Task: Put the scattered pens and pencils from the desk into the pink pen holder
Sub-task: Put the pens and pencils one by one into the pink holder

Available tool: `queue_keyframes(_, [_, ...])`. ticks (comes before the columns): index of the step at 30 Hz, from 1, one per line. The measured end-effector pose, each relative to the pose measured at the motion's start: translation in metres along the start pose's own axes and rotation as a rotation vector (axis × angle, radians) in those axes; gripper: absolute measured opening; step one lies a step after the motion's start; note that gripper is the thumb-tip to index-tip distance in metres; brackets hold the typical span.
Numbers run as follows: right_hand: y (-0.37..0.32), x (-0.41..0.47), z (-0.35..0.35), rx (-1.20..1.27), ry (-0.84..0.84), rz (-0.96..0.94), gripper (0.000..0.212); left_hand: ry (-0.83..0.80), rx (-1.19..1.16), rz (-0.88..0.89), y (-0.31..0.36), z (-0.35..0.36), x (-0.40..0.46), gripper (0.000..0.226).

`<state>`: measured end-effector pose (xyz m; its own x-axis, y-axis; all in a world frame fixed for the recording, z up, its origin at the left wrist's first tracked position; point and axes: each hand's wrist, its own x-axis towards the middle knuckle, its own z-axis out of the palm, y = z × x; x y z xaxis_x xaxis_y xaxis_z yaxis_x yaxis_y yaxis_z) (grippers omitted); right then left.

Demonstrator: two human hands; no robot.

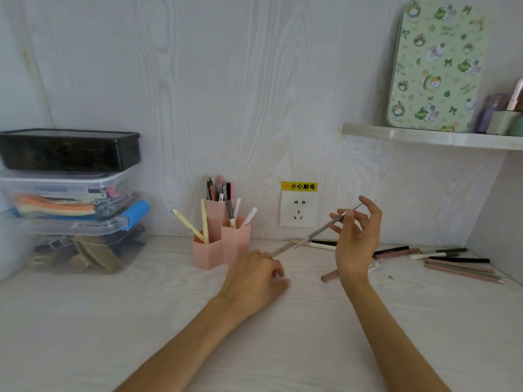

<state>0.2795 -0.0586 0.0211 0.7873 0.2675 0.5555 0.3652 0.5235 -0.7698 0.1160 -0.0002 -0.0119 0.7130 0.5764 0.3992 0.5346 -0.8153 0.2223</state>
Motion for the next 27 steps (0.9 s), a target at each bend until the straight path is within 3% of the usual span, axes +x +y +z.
queue_keyframes(4, [-0.029,-0.007,0.027,0.106,0.014,-0.017,0.021,0.115,0.079,-0.076,-0.054,-0.024,-0.032,0.025])
queue_keyframes(9, [-0.070,-0.008,0.101,0.183,-0.076,-0.110,0.016,0.030,-0.030,-0.171,-0.072,-0.025,-0.040,0.027])
queue_keyframes(16, [-0.052,-0.015,0.162,-0.404,-0.445,-0.289,0.020,0.046,-0.131,-0.257,-0.070,-0.013,-0.033,0.035])
queue_keyframes(22, [-0.040,-0.010,0.166,-0.695,-0.485,-0.430,0.022,0.121,-0.105,-0.241,-0.064,-0.007,-0.030,0.030])
queue_keyframes(25, [-0.035,-0.007,0.167,-0.919,-0.670,-0.539,0.037,0.158,-0.138,-0.225,-0.063,-0.006,-0.031,0.025])
queue_keyframes(27, [-0.030,-0.007,0.162,-0.994,-0.793,-0.516,0.044,0.173,-0.146,-0.220,-0.063,-0.006,-0.031,0.024])
